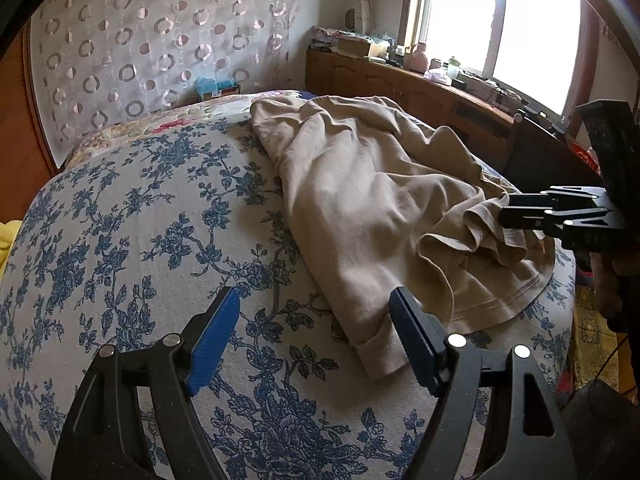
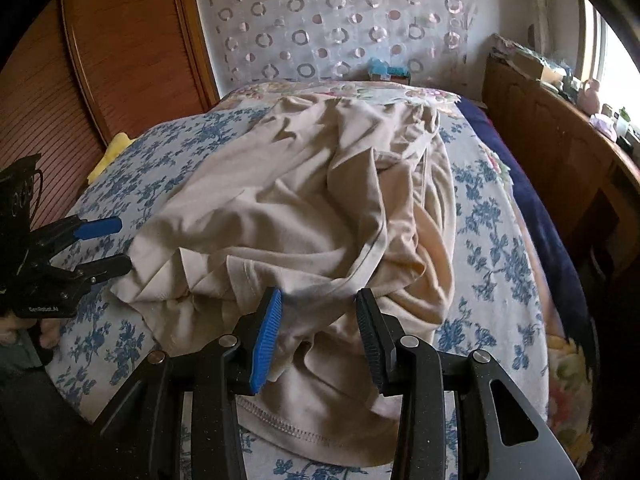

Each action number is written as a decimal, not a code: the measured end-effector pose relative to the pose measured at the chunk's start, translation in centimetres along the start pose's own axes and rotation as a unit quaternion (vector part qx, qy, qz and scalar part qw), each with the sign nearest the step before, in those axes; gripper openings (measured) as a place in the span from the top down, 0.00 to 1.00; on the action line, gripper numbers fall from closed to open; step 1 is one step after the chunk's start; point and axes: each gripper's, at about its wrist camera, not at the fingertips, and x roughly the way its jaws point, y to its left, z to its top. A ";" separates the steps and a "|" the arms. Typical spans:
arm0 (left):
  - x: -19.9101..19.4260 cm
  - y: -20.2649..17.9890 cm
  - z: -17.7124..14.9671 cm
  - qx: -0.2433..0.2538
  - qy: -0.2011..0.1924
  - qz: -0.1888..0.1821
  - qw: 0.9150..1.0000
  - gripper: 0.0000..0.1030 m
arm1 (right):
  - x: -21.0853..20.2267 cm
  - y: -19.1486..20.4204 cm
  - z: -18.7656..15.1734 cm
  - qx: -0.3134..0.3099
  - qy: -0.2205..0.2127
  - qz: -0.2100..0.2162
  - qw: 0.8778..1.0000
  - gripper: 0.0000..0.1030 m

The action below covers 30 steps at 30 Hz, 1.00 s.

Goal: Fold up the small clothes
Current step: 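Grasp the beige shirt edge with the right gripper and fold it over, then grasp the shirt end with the left gripper while the right gripper holds the other end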

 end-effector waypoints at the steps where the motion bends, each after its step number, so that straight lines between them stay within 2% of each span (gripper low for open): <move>1: 0.0 0.0 0.0 0.000 0.000 0.000 1.000 0.24 | 0.2 0.2 0.1 0.002 0.001 0.002 1.000 0.61; 6: 0.1 -0.2 0.0 0.002 0.000 0.003 1.000 0.24 | 2.2 1.4 0.2 -0.005 0.015 -0.005 1.000 0.63; 7: 0.0 -0.2 0.0 0.003 0.000 0.003 1.000 0.24 | 2.3 1.4 0.2 -0.007 0.016 -0.005 1.000 0.71; 8: 0.0 -0.2 -0.1 0.003 0.000 0.003 1.000 0.24 | 2.4 1.3 0.1 -0.008 0.017 -0.001 1.000 0.89; 9: 0.0 -0.2 -0.1 0.004 0.000 0.004 1.000 0.24 | 2.5 1.3 0.0 -0.008 0.017 0.004 1.000 0.93; 11: -0.1 -0.2 0.0 0.004 -0.001 0.003 1.000 0.24 | 1.9 1.2 -0.1 -0.009 0.008 0.011 1.000 0.96; 14: -0.3 -0.1 0.2 -0.002 -0.005 -0.005 1.000 0.24 | 0.1 0.8 -0.3 -0.013 -0.005 0.016 1.000 0.96; 17: -0.7 -0.4 0.3 0.000 -0.010 -0.009 1.000 0.24 | -1.7 0.0 -0.8 -0.017 0.001 0.012 1.000 0.96; 23: -0.2 -1.1 0.6 0.006 -0.003 -0.014 1.000 0.24 | -2.6 -1.3 -2.7 -0.036 0.053 -0.029 0.998 0.96; 25: 0.2 -1.2 0.6 0.007 0.004 -0.016 1.000 0.27 | -2.2 -1.4 -3.3 -0.034 0.063 -0.031 0.997 0.96; 27: 0.4 -1.2 0.5 0.006 0.009 -0.021 1.000 0.34 | -2.1 -1.2 -3.5 -0.030 0.060 -0.037 0.997 0.96; 28: 0.5 -1.2 0.5 0.006 0.013 -0.022 1.000 0.36 | -2.2 -1.2 -3.5 -0.027 0.057 -0.037 0.997 0.94; 29: 0.5 -1.2 0.5 0.005 0.017 -0.025 1.000 0.42 | -2.3 -1.1 -3.4 -0.024 0.053 -0.041 0.997 0.87; 30: 0.6 -1.3 0.6 0.005 0.020 -0.027 0.999 0.47 | -2.4 -1.1 -3.4 -0.022 0.047 -0.047 0.998 0.74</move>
